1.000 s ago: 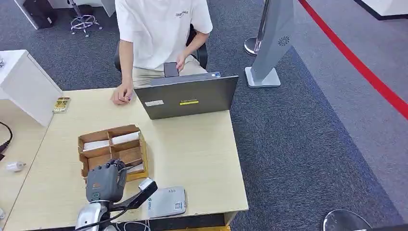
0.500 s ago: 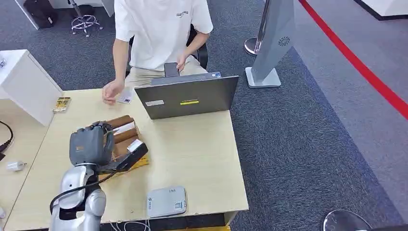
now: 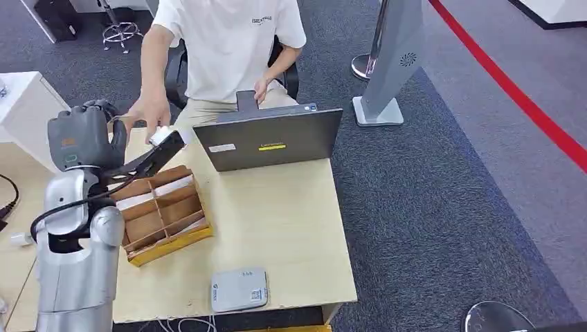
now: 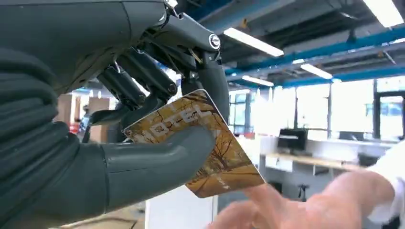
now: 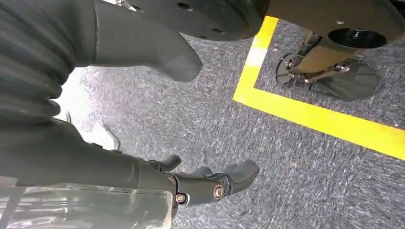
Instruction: Pass the card to the sensor for recognition and then transmit it.
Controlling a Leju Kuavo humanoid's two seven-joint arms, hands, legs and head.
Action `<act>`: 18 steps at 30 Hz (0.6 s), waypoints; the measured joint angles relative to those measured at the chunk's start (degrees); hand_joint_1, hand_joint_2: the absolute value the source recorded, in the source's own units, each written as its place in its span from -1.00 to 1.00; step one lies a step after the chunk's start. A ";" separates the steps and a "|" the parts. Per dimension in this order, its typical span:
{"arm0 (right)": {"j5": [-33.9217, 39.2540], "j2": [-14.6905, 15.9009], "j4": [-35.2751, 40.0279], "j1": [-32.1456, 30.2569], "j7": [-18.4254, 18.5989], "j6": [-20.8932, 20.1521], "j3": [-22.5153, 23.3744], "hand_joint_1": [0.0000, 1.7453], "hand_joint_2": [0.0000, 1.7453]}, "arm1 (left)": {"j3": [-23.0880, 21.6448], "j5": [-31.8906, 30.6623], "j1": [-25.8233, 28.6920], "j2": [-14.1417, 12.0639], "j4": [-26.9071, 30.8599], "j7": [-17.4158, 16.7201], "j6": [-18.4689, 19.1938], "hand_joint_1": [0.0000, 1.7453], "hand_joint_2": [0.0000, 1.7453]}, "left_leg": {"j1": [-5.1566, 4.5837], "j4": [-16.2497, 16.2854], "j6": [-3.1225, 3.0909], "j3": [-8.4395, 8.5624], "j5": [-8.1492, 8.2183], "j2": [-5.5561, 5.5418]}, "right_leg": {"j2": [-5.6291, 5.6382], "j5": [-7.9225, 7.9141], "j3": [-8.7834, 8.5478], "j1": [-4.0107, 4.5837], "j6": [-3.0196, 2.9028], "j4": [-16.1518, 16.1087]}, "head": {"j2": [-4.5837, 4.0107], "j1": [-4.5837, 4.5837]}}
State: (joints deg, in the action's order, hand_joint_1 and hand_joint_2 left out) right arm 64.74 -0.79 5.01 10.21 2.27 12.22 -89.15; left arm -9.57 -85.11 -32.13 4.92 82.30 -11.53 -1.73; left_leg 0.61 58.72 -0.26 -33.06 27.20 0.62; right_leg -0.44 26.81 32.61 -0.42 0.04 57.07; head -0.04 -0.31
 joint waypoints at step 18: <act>0.07 0.00 0.02 0.00 0.48 0.13 0.00 -1.00 1.00 | -3.79 0.00 -8.31 -6.17 -5.60 -2.59 0.11 -1.00 1.00 | 0.01 0.00 0.00 -0.02 0.01 0.04 | 0.07 -0.03 0.01 0.03 -0.01 -0.01 | 0.00 -0.04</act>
State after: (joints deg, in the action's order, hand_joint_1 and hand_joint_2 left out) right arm 64.81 -0.79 5.03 10.21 2.75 12.35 -89.15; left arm -13.35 -85.11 -40.45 -1.24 76.70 -14.12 -1.62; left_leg 0.62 58.72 -0.26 -33.07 27.21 0.66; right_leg -0.37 26.78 32.62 -0.38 0.03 57.06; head -0.04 -0.35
